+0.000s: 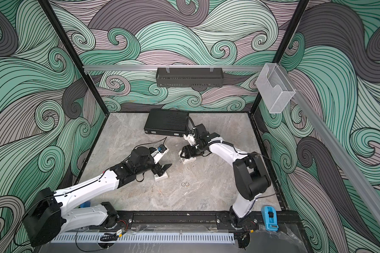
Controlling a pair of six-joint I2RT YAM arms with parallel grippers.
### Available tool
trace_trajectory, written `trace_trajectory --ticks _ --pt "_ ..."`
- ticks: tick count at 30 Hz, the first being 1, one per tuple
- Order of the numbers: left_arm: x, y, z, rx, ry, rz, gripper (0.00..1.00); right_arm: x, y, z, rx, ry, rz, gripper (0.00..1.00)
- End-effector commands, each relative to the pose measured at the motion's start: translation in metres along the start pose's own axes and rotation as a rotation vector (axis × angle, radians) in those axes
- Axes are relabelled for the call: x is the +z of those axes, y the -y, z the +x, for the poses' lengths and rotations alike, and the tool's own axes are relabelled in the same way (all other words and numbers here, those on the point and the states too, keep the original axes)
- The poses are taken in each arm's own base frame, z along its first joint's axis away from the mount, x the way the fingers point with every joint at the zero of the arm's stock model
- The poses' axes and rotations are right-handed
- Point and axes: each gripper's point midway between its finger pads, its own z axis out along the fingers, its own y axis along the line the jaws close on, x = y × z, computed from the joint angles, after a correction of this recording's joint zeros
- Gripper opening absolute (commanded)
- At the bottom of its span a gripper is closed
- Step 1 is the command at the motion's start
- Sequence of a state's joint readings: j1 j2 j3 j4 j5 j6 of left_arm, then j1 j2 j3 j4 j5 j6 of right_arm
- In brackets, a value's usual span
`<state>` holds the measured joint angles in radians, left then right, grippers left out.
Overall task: Take the rings out of the lift-off lid box
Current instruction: Pick up the jewelry box from the center of the board, then open the lid on the jewelry box.
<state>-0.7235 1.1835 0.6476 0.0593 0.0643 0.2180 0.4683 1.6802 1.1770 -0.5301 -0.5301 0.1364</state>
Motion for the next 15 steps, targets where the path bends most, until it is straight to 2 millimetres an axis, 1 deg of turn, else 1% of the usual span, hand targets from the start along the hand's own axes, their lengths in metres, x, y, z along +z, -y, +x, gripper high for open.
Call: trace_trajectory --ticks 1,5,9,11,15 --pt "-0.001 0.010 -0.034 0.062 0.134 0.063 0.99 -0.019 -0.025 -0.006 0.080 0.050 -0.181 0.67" --pt "0.002 0.027 -0.035 0.118 0.184 0.154 0.99 -0.035 -0.035 -0.013 0.157 0.086 -0.320 0.67" --pt "0.004 0.040 -0.033 0.129 0.227 0.214 0.99 -0.045 -0.050 -0.022 0.177 0.119 -0.448 0.67" --pt "0.003 0.041 -0.034 0.126 0.248 0.216 0.99 -0.049 -0.059 -0.024 0.178 0.123 -0.515 0.67" --pt "0.000 0.040 -0.037 0.131 0.271 0.212 0.99 -0.054 -0.067 -0.024 0.181 0.134 -0.585 0.67"
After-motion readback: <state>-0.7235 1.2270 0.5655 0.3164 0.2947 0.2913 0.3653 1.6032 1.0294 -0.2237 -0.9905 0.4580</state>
